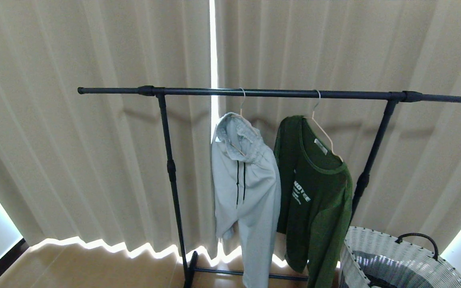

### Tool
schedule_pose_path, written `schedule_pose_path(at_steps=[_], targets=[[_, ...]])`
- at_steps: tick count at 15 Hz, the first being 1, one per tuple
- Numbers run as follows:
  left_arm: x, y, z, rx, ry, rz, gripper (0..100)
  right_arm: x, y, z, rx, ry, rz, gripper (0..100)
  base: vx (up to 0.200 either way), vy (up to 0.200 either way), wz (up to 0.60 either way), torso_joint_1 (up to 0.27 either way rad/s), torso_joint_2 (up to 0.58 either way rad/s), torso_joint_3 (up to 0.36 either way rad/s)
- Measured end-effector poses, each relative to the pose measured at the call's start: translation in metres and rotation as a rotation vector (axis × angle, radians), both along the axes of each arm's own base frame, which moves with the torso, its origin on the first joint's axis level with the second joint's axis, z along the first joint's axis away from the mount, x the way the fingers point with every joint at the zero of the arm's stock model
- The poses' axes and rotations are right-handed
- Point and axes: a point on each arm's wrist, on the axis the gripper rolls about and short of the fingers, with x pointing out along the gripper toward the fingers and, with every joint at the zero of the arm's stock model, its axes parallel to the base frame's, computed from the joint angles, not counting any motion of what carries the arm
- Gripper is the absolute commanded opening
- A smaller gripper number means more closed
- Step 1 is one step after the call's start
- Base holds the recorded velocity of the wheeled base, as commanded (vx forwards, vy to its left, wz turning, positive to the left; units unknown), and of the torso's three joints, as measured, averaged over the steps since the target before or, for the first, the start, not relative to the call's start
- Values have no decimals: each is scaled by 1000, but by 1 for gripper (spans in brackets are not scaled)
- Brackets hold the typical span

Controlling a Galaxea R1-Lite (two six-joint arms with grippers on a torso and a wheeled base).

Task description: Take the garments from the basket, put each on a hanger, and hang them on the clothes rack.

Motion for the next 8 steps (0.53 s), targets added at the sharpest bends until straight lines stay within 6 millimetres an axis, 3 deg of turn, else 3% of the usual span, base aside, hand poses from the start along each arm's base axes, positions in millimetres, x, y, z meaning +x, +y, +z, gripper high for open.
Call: schedule_pose_path(at_steps=[8], targets=[[0, -3, 0, -22, -4, -123, 100, 7, 1, -6, 100, -215, 93, 100, 0, 0, 0, 0, 0, 0]])
